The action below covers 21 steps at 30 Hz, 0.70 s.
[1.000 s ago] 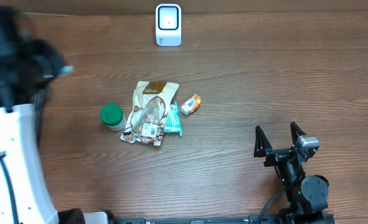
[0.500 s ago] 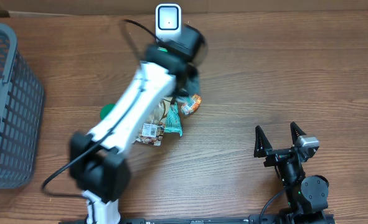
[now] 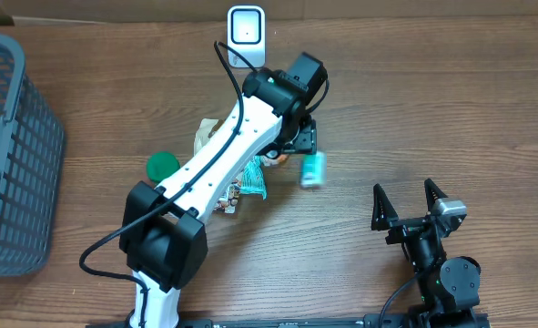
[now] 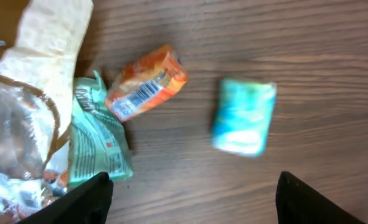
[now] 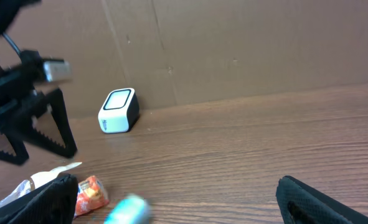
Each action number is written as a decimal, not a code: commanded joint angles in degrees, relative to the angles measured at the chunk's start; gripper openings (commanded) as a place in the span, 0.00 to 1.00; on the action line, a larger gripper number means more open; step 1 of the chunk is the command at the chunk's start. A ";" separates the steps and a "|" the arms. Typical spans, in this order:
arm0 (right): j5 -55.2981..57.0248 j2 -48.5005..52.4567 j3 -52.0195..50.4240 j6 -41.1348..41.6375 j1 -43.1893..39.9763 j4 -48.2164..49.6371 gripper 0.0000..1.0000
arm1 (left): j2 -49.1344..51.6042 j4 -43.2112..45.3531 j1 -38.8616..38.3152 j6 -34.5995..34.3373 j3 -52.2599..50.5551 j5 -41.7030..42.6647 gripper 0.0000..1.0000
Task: Scan the item barcode
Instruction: 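Carry the teal box out and set it right of the packets, then move the right gripper to the teal box and grasp it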
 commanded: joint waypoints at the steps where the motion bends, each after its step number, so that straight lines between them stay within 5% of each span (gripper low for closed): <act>1: 0.07 -0.46 -0.63 -0.26 0.09 0.13 1.00 | -3.15 -3.67 2.14 1.70 7.39 -0.61 0.74; 3: 0.04 -0.46 -0.61 -0.26 0.09 0.13 1.00 | -4.57 -6.47 4.04 3.61 10.82 -1.55 0.78; 6: 0.04 -0.46 -0.63 -0.26 0.09 0.13 1.00 | -6.86 -11.02 7.80 6.10 15.28 -3.04 1.00; 21: 0.04 -0.46 -0.63 -0.26 0.09 0.13 1.00 | -12.66 -24.79 37.20 8.20 18.10 -10.82 1.00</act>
